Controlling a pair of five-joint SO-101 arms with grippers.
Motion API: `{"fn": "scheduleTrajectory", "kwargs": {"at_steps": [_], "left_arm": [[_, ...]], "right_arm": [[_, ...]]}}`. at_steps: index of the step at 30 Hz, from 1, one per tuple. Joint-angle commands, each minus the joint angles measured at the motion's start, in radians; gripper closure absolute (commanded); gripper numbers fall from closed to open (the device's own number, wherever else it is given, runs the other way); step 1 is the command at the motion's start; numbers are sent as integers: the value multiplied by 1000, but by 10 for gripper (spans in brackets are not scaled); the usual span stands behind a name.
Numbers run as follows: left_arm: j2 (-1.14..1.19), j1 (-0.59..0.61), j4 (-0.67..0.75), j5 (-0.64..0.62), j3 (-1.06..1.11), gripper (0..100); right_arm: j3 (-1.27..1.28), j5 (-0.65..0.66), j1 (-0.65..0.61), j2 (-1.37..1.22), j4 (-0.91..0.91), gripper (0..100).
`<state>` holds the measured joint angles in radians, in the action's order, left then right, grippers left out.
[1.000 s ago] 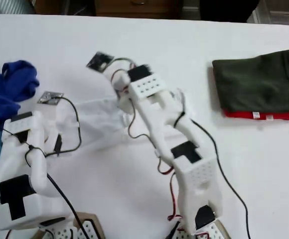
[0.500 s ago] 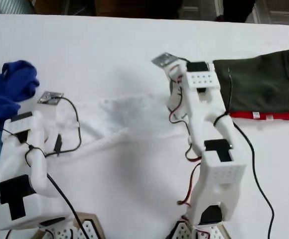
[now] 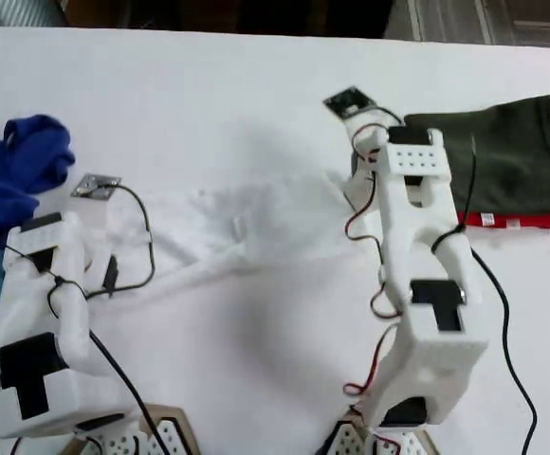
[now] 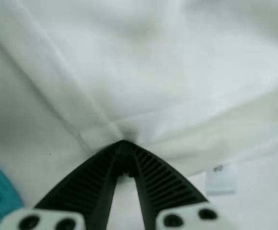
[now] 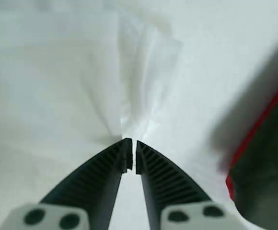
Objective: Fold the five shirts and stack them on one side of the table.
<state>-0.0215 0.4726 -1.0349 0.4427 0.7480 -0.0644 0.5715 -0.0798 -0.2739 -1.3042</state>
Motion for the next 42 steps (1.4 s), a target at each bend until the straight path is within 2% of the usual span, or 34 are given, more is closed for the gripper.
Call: {"fn": "scheduleTrajectory", "kwargs": {"at_steps": [1, 4, 6, 13, 19, 22, 25, 27, 31, 42], "left_arm": [[-2, 5, 43, 3, -2, 976], [-9, 5, 29, 3, -25, 976], [-9, 6, -34, 2, -84, 976], [-3, 8, -288, -149, -398, 976], [0, 11, -307, -239, -512, 966], [3, 20, -298, -330, -507, 873], [32, 58, -304, -408, -509, 739], [78, 100, -299, -446, -509, 687], [213, 133, -296, -456, -527, 684], [520, 132, -322, -456, -691, 684]], "right_arm": [[-2, -5, -39, 237, -94, 978], [97, -6, -51, 403, -142, 978], [245, -6, -41, 493, -136, 978], [845, 0, 61, 819, 150, 978], [1234, 2, 151, 1056, 344, 978], [1382, 2, 191, 1144, 427, 978], [1479, 2, 239, 1227, 469, 978], [1514, 2, 268, 1276, 473, 978], [1579, -5, 275, 1369, 473, 978], [1653, -6, 277, 1550, 446, 978]]}}
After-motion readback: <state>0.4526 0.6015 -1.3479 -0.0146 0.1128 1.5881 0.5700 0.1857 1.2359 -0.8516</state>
